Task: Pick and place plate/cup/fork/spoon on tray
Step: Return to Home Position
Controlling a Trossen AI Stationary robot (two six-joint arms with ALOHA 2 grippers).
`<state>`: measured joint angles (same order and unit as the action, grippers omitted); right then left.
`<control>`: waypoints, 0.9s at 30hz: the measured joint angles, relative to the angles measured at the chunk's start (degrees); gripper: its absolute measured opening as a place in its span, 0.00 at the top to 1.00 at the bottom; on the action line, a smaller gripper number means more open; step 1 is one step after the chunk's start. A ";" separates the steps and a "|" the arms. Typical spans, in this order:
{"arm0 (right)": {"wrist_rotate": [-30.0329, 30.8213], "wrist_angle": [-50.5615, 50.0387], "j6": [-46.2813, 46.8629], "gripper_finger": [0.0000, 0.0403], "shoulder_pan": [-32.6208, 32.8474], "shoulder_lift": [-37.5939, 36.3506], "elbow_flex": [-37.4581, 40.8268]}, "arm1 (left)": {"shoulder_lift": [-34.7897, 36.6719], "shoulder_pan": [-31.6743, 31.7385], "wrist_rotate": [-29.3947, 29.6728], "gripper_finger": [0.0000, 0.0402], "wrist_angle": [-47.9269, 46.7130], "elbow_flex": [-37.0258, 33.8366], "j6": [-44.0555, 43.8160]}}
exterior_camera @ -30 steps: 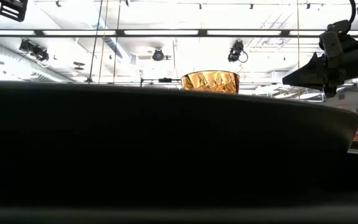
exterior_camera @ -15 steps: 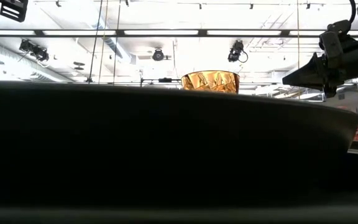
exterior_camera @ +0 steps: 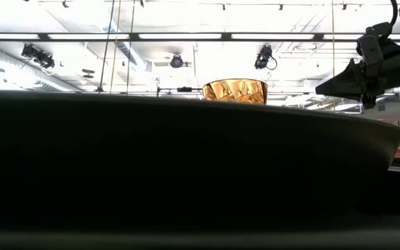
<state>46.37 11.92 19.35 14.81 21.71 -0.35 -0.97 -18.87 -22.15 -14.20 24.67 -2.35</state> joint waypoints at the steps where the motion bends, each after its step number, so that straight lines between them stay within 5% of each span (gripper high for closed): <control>1: 0.00 0.00 0.00 0.93 0.00 0.00 -0.01 | 0.00 0.00 0.02 0.57 -0.23 0.00 0.27; 17: -0.01 0.00 0.00 0.93 0.00 0.00 0.01 | 0.72 0.02 -1.51 0.57 18.28 -21.51 -4.49; 27: 0.00 0.00 0.00 0.93 0.00 0.00 0.01 | 0.76 1.12 -1.56 0.57 18.96 -24.13 -3.00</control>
<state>46.37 11.92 19.35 14.81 21.71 -0.34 -0.21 -17.75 -23.71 4.76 0.54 -5.34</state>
